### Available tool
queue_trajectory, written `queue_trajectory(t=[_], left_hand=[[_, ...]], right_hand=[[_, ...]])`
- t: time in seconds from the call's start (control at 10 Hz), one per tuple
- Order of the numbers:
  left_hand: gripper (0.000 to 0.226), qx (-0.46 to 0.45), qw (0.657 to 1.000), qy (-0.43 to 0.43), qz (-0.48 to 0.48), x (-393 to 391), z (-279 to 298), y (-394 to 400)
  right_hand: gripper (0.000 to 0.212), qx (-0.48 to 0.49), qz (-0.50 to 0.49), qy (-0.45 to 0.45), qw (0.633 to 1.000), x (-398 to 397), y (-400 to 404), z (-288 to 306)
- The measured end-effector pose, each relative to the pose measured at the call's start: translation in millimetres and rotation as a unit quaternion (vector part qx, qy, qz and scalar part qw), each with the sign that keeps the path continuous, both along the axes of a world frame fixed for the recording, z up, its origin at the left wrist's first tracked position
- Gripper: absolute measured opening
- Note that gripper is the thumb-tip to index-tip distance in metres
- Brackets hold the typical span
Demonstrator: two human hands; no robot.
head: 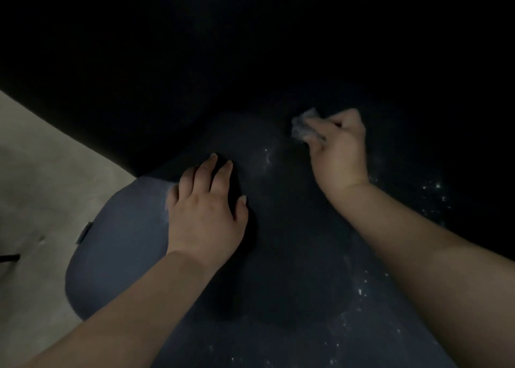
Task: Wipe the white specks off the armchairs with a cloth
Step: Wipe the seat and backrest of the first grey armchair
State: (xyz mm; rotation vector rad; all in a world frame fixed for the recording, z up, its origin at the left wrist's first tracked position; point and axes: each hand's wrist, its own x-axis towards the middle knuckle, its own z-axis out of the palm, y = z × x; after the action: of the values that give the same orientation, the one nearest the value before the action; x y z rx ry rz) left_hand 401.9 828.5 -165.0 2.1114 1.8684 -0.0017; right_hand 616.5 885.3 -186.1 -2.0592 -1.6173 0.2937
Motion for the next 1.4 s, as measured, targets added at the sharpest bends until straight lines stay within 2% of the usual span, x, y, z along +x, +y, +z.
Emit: queue_trajectory(t=[0.1, 0.2, 0.3, 0.4, 0.5, 0.6, 0.7, 0.8, 0.9, 1.0, 1.1, 1.2, 1.3, 1.4], left_hand=[[0.062, 0.0, 1.0, -0.001, 0.002, 0, 0, 2], [0.062, -0.002, 1.0, -0.005, -0.001, -3, 1, 3], [0.062, -0.002, 1.0, -0.011, -0.004, -5, 3, 4], [0.062, -0.003, 1.0, -0.02, 0.002, -7, 3, 6], [0.061, -0.005, 1.0, -0.019, 0.01, -9, 3, 8], [0.061, -0.006, 1.0, -0.016, 0.008, -12, 3, 9], [0.06, -0.005, 1.0, -0.016, 0.006, -15, 4, 8], [0.061, -0.008, 1.0, -0.014, 0.005, -14, 4, 9], [0.061, -0.005, 1.0, -0.011, 0.004, -9, 5, 13], [0.06, -0.001, 1.0, -0.009, -0.002, -2, 5, 16], [0.06, -0.004, 1.0, -0.01, -0.013, 6, 6, 19], [0.061, -0.002, 1.0, -0.008, -0.02, 15, 7, 23], [0.062, -0.007, 1.0, -0.006, -0.021, 21, 7, 28], [0.062, -0.017, 0.999, -0.006, -0.032, 27, 6, 30]], right_hand=[[0.011, 0.028, 0.101, -0.015, 0.994, -26, -16, 3], [0.026, 0.027, 0.192, -0.026, 0.981, -12, -56, 8], [0.018, 0.022, 0.087, 0.01, 0.996, 14, -32, 3], [0.01, 0.008, -0.011, 0.046, 0.999, 3, 19, 7], [0.024, 0.0, 0.151, -0.02, 0.988, -34, 3, 6], [0.025, 0.022, 0.256, -0.037, 0.966, -32, -44, 14], [0.034, 0.018, 0.214, -0.024, 0.976, 1, -37, 10], [0.022, 0.019, 0.099, -0.01, 0.995, 9, -1, 2], [0.021, -0.016, 0.161, -0.036, 0.986, -21, -8, 7], [0.034, 0.004, 0.241, -0.016, 0.97, -27, -48, 13], [0.031, 0.007, 0.23, -0.015, 0.973, -24, -31, 12], [0.026, -0.017, 0.159, -0.029, 0.987, -19, 17, 10], [0.029, -0.019, 0.071, -0.011, 0.997, 17, 29, 5], [0.027, -0.004, -0.012, 0.02, 1.0, 42, -15, 2]])
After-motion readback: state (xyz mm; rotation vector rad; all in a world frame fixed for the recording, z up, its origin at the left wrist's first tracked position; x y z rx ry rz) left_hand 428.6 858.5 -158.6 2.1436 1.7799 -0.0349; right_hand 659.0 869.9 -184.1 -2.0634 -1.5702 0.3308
